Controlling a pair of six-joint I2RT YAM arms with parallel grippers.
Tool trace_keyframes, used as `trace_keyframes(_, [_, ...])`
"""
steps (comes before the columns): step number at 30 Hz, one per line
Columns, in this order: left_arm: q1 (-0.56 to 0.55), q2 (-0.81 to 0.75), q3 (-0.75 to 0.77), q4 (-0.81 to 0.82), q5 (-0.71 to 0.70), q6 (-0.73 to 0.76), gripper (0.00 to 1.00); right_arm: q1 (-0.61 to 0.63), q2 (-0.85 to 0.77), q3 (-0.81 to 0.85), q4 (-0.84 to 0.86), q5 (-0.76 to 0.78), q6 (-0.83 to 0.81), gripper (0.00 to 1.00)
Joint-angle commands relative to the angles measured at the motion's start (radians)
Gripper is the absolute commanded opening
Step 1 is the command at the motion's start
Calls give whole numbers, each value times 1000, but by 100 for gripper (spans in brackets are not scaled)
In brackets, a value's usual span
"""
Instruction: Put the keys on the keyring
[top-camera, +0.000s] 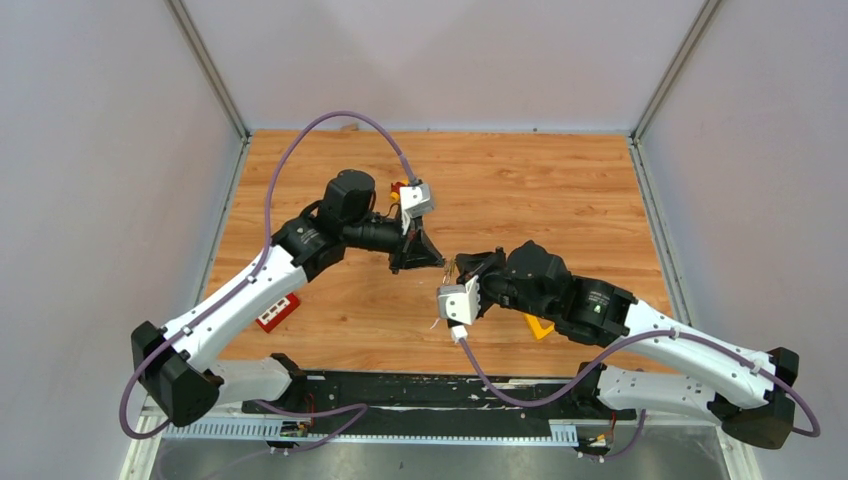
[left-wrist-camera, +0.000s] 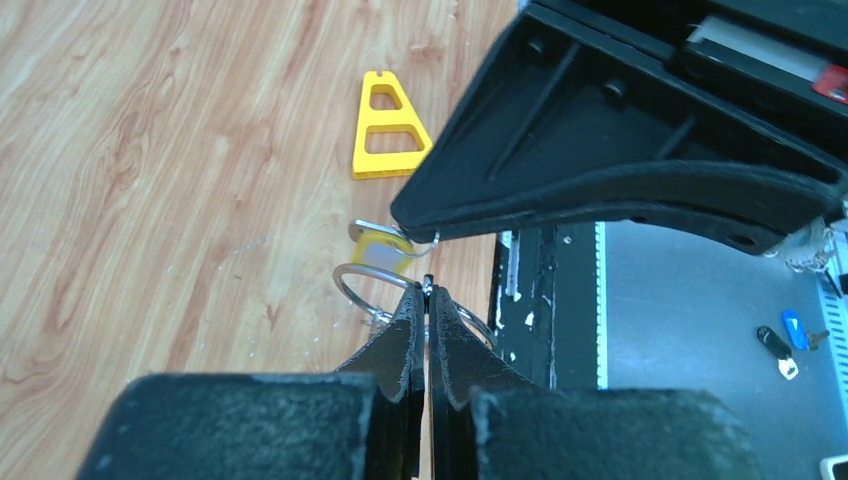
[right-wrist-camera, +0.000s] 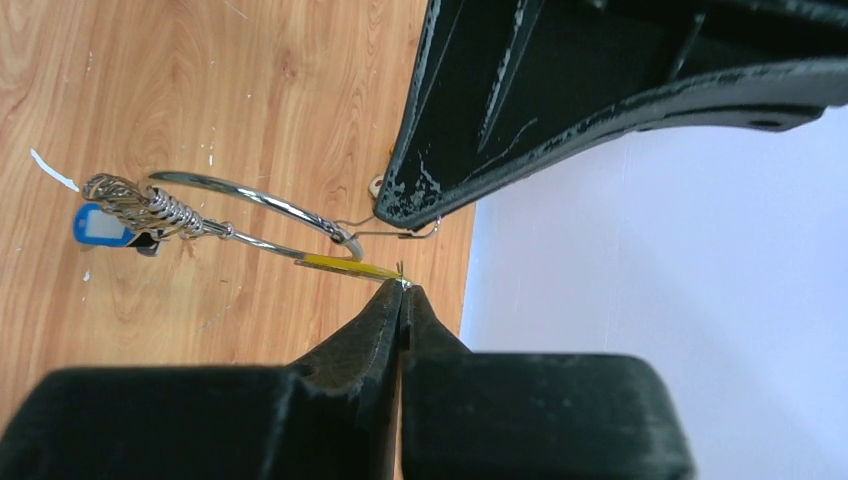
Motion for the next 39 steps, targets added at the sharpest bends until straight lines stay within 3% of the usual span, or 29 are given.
trace_keyframes(1, [3, -46, -8, 16, 81, 82, 0, 1, -22, -2, 41, 27, -12, 0])
trace_keyframes(16, [3, -6, 2, 47, 103, 25, 0, 4, -29, -5, 34, -58, 7, 0])
trace_keyframes(39, [3, -13, 0, 70, 91, -13, 0, 9, -17, -8, 23, -60, 1, 0])
